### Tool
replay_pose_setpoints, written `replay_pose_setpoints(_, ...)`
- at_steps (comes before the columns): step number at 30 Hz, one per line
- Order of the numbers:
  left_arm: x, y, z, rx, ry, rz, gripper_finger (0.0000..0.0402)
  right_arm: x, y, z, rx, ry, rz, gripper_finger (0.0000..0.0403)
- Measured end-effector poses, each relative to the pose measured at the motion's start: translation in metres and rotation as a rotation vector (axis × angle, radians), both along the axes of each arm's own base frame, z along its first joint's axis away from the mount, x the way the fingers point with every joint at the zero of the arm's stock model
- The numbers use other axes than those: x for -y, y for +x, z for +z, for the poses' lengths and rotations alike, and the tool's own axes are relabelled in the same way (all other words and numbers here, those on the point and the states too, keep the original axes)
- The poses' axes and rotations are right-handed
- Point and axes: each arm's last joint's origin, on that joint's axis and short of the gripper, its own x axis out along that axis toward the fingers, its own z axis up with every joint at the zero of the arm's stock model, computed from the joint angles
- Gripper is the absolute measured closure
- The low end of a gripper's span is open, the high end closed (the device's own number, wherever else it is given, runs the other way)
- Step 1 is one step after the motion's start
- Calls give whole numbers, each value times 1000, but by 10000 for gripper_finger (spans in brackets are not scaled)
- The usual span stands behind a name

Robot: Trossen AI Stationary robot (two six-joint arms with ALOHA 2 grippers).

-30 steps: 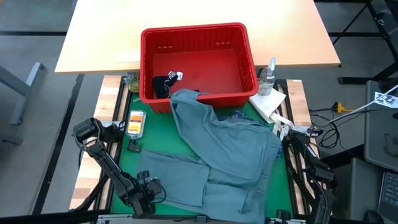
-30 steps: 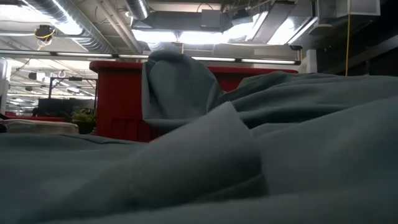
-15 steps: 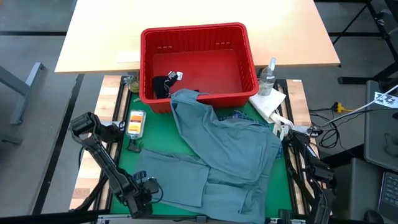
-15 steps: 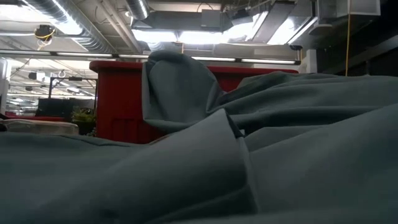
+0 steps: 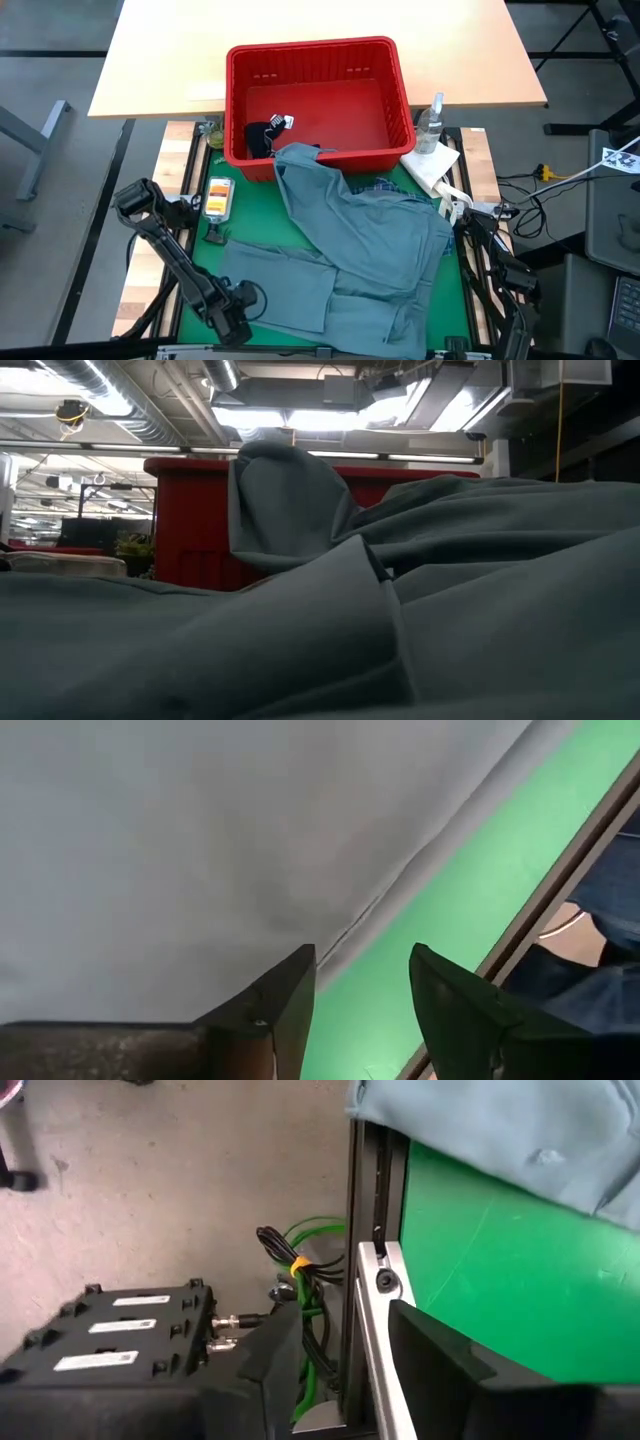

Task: Fold Laundry from Bin
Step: Fold the blue pants on top of the blue shirt

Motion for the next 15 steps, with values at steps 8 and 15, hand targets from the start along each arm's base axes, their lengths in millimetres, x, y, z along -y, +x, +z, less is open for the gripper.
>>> replay_pose_setpoints(8, -11, -12, 34, 69, -10, 3, 243, 2, 3, 4, 1, 4, 88, 251)
replay_pose_setpoints(15, -35, -49, 77, 139, 60, 100, 243, 16, 14, 28, 151, -37, 152, 251)
